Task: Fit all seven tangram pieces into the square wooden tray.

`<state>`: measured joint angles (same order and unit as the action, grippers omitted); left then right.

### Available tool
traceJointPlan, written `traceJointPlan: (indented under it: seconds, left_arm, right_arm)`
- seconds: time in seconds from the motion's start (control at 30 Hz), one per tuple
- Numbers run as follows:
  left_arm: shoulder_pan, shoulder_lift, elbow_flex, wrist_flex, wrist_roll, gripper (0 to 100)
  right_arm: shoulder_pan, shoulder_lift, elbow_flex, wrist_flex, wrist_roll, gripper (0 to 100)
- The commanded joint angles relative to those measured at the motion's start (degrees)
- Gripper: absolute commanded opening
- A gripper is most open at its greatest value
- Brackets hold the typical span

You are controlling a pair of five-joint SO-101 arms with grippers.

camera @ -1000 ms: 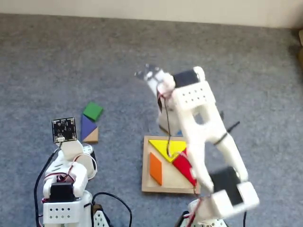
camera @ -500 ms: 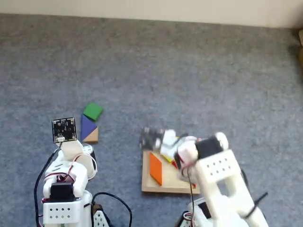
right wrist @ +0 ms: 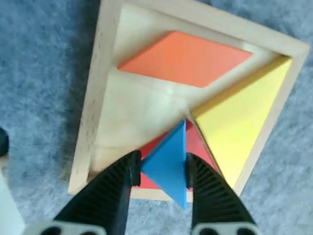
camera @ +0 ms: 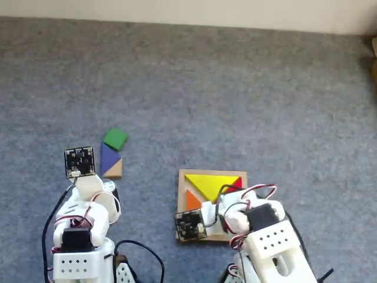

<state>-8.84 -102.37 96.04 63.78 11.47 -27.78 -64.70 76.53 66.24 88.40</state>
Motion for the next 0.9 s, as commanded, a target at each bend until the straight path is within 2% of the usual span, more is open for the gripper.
traceJointPlan:
  seconds: [0.0, 0.2, 0.37, 0.43, 0.6, 0.87]
  left_arm:
    - [-0.7, -0.1, 1.2, 0.1, -0.4, 0]
    - [-0.7, -0.1, 1.2, 0.1, -0.4, 0]
    - [-0.7, -0.1, 1.2, 0.1, -0.4, 0]
    - [-0.7, -0.1, 1.2, 0.1, -0.4, 0]
    - [-0.7, -0.1, 1.2, 0.1, -0.4, 0]
    - [-0.7, -0.1, 1.2, 0.1, -0.4, 0]
  right_arm:
    - [-3.5, -1.0, 1.1, -3.6, 2.1, 8.1]
    - [-6.7, -1.0, 4.3, -8.7, 1.9, 11.1]
    - [-6.7, -1.4, 3.8, -9.4, -9.8, 35.3]
    - [-6.7, -1.4, 2.5, -9.7, -10.8, 40.2]
    - [-6.0, -1.4, -1.5, -9.4, -11.8, 34.1]
    - [1.5, -1.4, -8.9, -9.4, -31.2, 9.2]
